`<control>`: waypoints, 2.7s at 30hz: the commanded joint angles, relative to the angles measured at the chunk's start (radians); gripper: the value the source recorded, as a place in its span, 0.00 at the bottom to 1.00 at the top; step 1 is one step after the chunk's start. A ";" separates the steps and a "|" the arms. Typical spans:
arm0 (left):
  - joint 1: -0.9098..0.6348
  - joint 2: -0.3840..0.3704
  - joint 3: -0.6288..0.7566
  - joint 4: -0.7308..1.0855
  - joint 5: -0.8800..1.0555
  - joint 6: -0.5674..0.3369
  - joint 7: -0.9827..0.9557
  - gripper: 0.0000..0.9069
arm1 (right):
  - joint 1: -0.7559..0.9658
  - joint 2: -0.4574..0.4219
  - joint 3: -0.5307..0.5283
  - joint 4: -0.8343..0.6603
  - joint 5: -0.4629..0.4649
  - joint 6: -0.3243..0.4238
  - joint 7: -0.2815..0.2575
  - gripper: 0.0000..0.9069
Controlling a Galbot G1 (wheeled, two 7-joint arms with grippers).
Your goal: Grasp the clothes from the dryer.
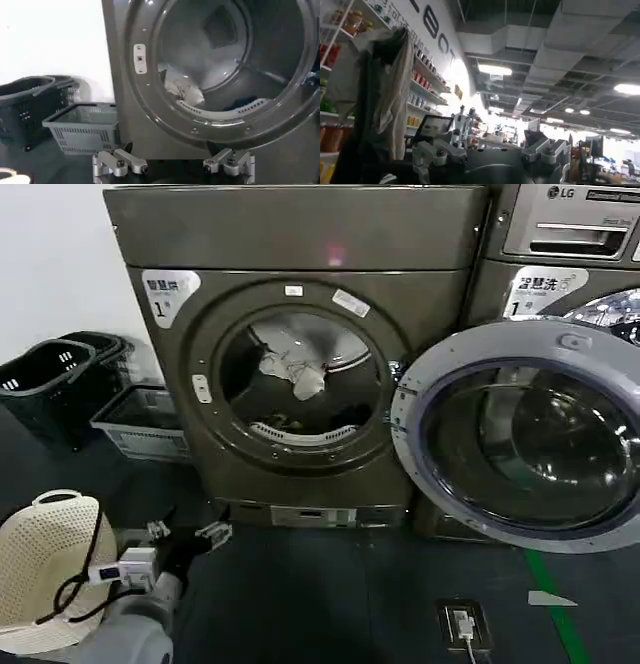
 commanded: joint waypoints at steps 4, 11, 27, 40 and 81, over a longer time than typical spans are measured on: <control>0.002 0.000 0.001 0.000 0.014 0.049 0.011 1.00 | 0.002 0.002 0.003 -0.002 0.027 0.006 0.014 1.00; 0.005 -0.001 0.009 0.007 0.024 0.049 0.020 1.00 | 0.002 -0.004 0.013 -0.006 0.103 0.041 0.039 1.00; 0.001 -0.006 0.018 -0.005 0.011 0.049 0.012 1.00 | 0.005 -0.004 0.018 -0.008 0.120 0.040 0.049 1.00; 0.008 -0.004 0.025 0.006 0.097 0.049 0.031 1.00 | 0.004 -0.002 0.019 -0.009 0.121 0.042 0.049 1.00; 0.016 0.004 0.025 0.009 0.077 0.049 0.027 1.00 | 0.008 0.011 0.014 -0.001 0.118 0.042 0.045 1.00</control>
